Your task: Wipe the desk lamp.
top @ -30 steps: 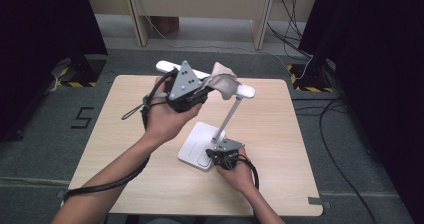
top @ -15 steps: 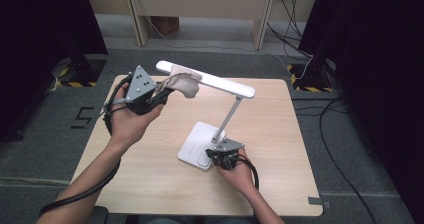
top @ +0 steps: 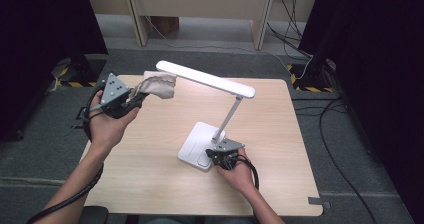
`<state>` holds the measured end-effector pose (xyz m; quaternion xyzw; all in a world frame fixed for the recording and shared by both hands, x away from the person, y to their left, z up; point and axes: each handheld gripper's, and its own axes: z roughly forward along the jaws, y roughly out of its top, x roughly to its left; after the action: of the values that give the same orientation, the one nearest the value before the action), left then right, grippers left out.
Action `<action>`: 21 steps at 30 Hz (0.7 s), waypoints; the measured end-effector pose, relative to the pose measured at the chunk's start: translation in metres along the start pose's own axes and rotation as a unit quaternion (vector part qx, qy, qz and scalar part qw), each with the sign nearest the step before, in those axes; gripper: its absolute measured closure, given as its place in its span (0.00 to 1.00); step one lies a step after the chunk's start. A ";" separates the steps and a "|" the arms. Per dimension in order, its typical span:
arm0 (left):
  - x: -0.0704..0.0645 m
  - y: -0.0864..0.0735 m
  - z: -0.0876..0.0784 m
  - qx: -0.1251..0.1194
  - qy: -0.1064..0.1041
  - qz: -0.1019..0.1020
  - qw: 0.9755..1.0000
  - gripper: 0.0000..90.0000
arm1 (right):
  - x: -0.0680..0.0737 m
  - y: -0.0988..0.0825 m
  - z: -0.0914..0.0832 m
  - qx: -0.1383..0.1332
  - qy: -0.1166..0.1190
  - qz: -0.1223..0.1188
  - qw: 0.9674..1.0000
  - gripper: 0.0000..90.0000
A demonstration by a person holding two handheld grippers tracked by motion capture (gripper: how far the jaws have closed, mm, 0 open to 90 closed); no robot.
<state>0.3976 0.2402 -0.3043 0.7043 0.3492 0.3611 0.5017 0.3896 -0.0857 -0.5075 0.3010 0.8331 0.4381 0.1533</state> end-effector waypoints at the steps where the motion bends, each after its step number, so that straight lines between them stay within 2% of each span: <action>1: 0.002 -0.004 0.000 0.007 0.007 -0.011 1.000 0.90 | 0.000 0.000 0.000 0.000 0.000 0.000 1.000 1.00; 6: 0.007 -0.011 0.006 0.014 0.013 -0.021 1.000 0.90 | -0.001 0.000 0.000 0.000 0.001 0.005 1.000 1.00; 8: 0.010 -0.014 0.013 0.024 0.015 -0.022 0.999 0.90 | 0.000 0.000 0.000 0.000 0.000 0.002 1.000 1.00; 9: 0.012 -0.016 0.022 0.032 0.017 -0.025 0.999 0.90 | 0.000 0.000 0.000 0.001 0.000 0.002 1.000 1.00; 10: 0.012 -0.016 0.022 0.032 0.017 -0.025 0.999 0.90 | 0.000 0.000 0.000 0.000 0.001 0.003 1.000 1.00; 11: 0.013 -0.018 0.031 0.039 0.017 -0.029 0.999 0.90 | 0.000 0.000 0.000 0.000 0.001 0.002 1.000 1.00; 15: 0.011 -0.018 0.050 0.047 0.017 -0.038 0.998 0.90 | 0.000 0.000 0.000 0.000 0.001 0.002 1.000 1.00; 16: 0.011 -0.018 0.050 0.047 0.017 -0.038 0.998 0.90 | 0.000 0.000 0.000 0.000 0.001 0.002 1.000 1.00; 17: 0.007 -0.016 0.058 0.048 0.013 -0.039 0.998 0.90 | 0.000 0.000 0.000 0.000 0.000 0.001 1.000 1.00; 21: 0.002 -0.011 0.068 0.048 0.005 -0.042 0.998 0.90 | 0.000 0.000 0.000 0.000 0.000 0.001 1.000 1.00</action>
<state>0.4557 0.2132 -0.3307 0.7103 0.3976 0.3266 0.4803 0.3899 -0.0860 -0.5074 0.3016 0.8327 0.4384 0.1531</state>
